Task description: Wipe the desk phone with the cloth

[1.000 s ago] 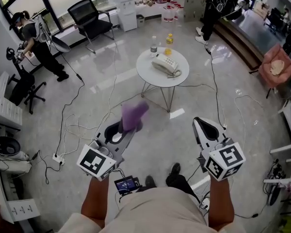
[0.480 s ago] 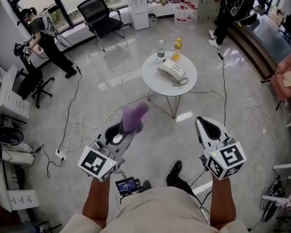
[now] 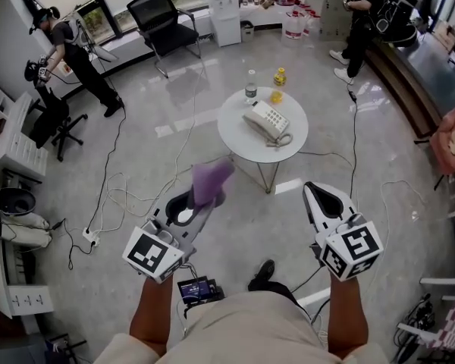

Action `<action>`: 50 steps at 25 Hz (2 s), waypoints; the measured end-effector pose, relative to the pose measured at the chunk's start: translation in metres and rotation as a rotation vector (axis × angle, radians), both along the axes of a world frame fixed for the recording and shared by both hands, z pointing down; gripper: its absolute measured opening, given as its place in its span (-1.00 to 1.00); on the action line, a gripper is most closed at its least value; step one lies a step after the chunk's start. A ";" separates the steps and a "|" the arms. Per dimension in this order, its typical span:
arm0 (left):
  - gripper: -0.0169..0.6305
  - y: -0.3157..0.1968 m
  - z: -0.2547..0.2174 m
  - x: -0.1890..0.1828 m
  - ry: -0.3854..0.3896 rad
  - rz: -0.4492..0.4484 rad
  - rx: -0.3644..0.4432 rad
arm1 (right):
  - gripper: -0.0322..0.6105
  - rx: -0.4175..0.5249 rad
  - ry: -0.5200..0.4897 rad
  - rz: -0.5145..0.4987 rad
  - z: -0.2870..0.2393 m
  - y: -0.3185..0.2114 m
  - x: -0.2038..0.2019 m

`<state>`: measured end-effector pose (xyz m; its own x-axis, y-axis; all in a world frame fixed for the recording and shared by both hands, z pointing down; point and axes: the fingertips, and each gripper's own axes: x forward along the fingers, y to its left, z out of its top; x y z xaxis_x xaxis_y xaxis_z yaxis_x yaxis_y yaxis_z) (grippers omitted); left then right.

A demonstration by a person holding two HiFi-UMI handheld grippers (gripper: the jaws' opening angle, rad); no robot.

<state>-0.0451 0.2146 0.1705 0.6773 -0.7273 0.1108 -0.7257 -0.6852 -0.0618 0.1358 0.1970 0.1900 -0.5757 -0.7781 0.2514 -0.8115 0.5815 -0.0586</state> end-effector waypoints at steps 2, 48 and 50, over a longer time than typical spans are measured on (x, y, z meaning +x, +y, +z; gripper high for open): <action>-0.67 -0.008 -0.001 0.007 -0.004 -0.010 -0.002 | -0.92 0.000 0.000 -0.014 -0.001 -0.010 0.006; -0.67 -0.340 0.105 0.048 0.048 0.100 -0.137 | -0.92 -0.102 0.034 0.031 0.102 -0.298 0.024; -0.67 -0.349 0.114 0.047 0.050 0.091 -0.153 | -0.92 -0.112 0.036 0.020 0.112 -0.311 0.021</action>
